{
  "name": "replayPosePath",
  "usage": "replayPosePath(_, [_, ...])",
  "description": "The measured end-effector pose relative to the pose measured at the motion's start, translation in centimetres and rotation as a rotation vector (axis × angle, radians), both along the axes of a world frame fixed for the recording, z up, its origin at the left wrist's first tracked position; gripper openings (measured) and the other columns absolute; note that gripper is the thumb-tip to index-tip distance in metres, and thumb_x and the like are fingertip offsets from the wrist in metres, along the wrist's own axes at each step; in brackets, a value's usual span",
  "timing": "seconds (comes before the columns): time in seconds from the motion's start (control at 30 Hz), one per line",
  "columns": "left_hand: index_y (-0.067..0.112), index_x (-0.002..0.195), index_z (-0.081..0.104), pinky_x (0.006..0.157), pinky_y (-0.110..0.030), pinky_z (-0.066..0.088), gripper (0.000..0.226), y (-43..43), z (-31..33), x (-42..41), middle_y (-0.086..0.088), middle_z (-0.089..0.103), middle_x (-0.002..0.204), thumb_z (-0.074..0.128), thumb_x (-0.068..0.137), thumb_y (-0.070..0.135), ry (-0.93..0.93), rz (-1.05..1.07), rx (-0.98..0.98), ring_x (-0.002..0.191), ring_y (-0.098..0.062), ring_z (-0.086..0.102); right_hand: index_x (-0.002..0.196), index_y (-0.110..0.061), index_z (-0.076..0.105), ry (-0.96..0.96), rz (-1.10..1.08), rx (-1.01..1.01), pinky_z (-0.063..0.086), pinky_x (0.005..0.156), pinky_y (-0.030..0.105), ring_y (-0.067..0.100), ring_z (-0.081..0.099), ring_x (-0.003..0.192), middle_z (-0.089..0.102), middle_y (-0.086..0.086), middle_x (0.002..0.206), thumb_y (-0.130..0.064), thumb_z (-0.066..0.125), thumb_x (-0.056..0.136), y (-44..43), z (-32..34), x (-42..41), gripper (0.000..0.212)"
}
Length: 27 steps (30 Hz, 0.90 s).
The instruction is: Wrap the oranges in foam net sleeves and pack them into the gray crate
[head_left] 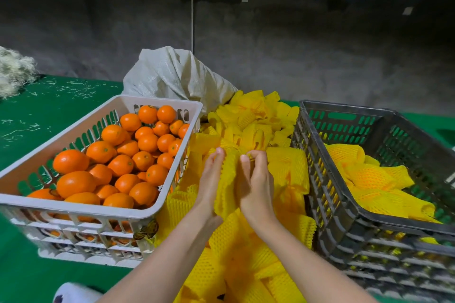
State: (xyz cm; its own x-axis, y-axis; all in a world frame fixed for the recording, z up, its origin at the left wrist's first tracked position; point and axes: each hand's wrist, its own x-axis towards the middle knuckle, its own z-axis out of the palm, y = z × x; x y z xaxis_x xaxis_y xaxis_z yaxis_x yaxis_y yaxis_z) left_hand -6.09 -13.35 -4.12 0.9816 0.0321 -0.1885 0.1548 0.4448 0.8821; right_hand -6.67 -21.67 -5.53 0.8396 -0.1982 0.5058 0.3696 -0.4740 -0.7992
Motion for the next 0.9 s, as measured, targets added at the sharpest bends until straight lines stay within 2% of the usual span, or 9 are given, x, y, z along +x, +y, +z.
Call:
replayPosePath(0.1, [0.028, 0.123, 0.058, 0.095, -0.034, 0.050, 0.039, 0.3, -0.1, 0.9, -0.013, 0.064, 0.117, 0.037, 0.097, 0.048, 0.013, 0.035, 0.194, 0.107, -0.015, 0.064, 0.089, -0.020, 0.046, -0.025, 0.045, 0.009, 0.029, 0.057, 0.037, 0.008, 0.041, 0.057, 0.044, -0.009, 0.061, -0.049, 0.035, 0.088, -0.3, 0.4, 0.1, 0.031])
replayPosePath(0.17, [0.029, 0.111, 0.064, 0.080, -0.031, 0.056, 0.036, 0.6, 0.1, 0.6, -0.009, 0.072, 0.098, 0.042, 0.095, 0.052, 0.036, -0.046, 0.060, 0.087, -0.013, 0.071, 0.083, -0.015, 0.047, -0.039, 0.092, 0.083, 0.032, 0.057, 0.033, 0.004, 0.038, 0.055, 0.042, -0.008, 0.062, -0.040, 0.040, 0.093, -1.1, 0.9, 0.7, 0.027])
replayPosePath(0.3, [0.017, 0.131, 0.055, 0.102, -0.043, 0.044, 0.067, 0.8, -0.5, 0.5, -0.004, 0.068, 0.117, 0.040, 0.085, 0.064, 0.003, -0.155, -0.084, 0.109, -0.019, 0.064, 0.070, -0.012, 0.043, -0.004, 0.164, 0.220, 0.029, 0.054, 0.019, 0.000, 0.034, 0.056, 0.037, -0.005, 0.063, -0.022, 0.045, 0.097, -2.2, 1.5, 2.2, 0.029])
replayPosePath(0.4, [0.017, 0.128, 0.054, 0.091, -0.035, 0.053, 0.078, 1.3, -0.2, 0.7, -0.003, 0.069, 0.115, 0.040, 0.071, 0.068, -0.059, -0.243, -0.135, 0.106, -0.016, 0.066, 0.065, -0.015, 0.042, 0.136, 0.157, 0.317, 0.032, 0.058, 0.028, 0.004, 0.038, 0.060, 0.041, -0.001, 0.063, -0.024, 0.047, 0.097, -2.2, 1.5, 2.8, 0.034])
replayPosePath(0.5, [0.016, 0.107, 0.063, 0.067, -0.026, 0.057, 0.059, 1.3, -0.2, 0.7, -0.003, 0.074, 0.101, 0.055, 0.067, 0.057, -0.086, -0.304, -0.190, 0.093, -0.015, 0.070, 0.065, -0.013, 0.045, 0.248, 0.248, 0.493, 0.034, 0.062, 0.035, 0.019, 0.042, 0.068, 0.046, 0.007, 0.065, -0.026, 0.048, 0.096, -2.3, 1.2, 2.8, 0.034])
replayPosePath(0.63, [0.013, 0.102, 0.064, 0.056, -0.034, 0.057, 0.046, 0.3, 0.1, 1.1, -0.012, 0.074, 0.084, 0.067, 0.065, 0.039, -0.013, -0.199, -0.411, 0.074, -0.023, 0.073, 0.078, -0.005, 0.064, 0.319, 0.239, 0.696, 0.042, 0.067, 0.032, 0.015, 0.048, 0.071, 0.054, 0.005, 0.069, -0.015, 0.049, 0.096, -1.3, 1.0, 2.5, 0.025])
replayPosePath(0.73, [0.019, 0.077, 0.077, 0.052, -0.031, 0.056, 0.023, -0.1, -0.1, 1.4, -0.008, 0.074, 0.074, 0.063, 0.075, 0.037, -0.049, -0.113, -0.371, 0.067, -0.020, 0.072, 0.094, -0.005, 0.064, 0.401, 0.249, 0.767, 0.047, 0.070, 0.032, 0.019, 0.055, 0.079, 0.063, 0.013, 0.096, -0.003, 0.045, 0.094, -1.0, 0.9, 2.2, 0.019])
replayPosePath(0.8, [0.024, 0.070, 0.077, 0.053, -0.030, 0.056, 0.026, 0.1, -0.5, 1.4, -0.002, 0.074, 0.073, 0.059, 0.086, 0.036, -0.058, -0.069, -0.321, 0.068, -0.017, 0.072, 0.089, -0.018, 0.063, 0.498, 0.284, 0.779, 0.048, 0.077, 0.037, 0.024, 0.060, 0.088, 0.065, 0.017, 0.106, -0.014, 0.043, 0.097, -1.5, 0.7, 2.3, 0.021])
replayPosePath(0.9, [0.024, 0.077, 0.070, 0.070, -0.034, 0.054, 0.020, 0.1, -0.7, 1.6, 0.007, 0.074, 0.074, 0.061, 0.086, 0.039, -0.067, 0.021, -0.162, 0.077, -0.015, 0.071, 0.093, -0.017, 0.063, 0.696, 0.430, 0.982, 0.049, 0.078, 0.041, 0.021, 0.066, 0.081, 0.073, 0.004, 0.087, -0.051, 0.029, 0.095, -2.0, 0.8, 2.1, 0.048])
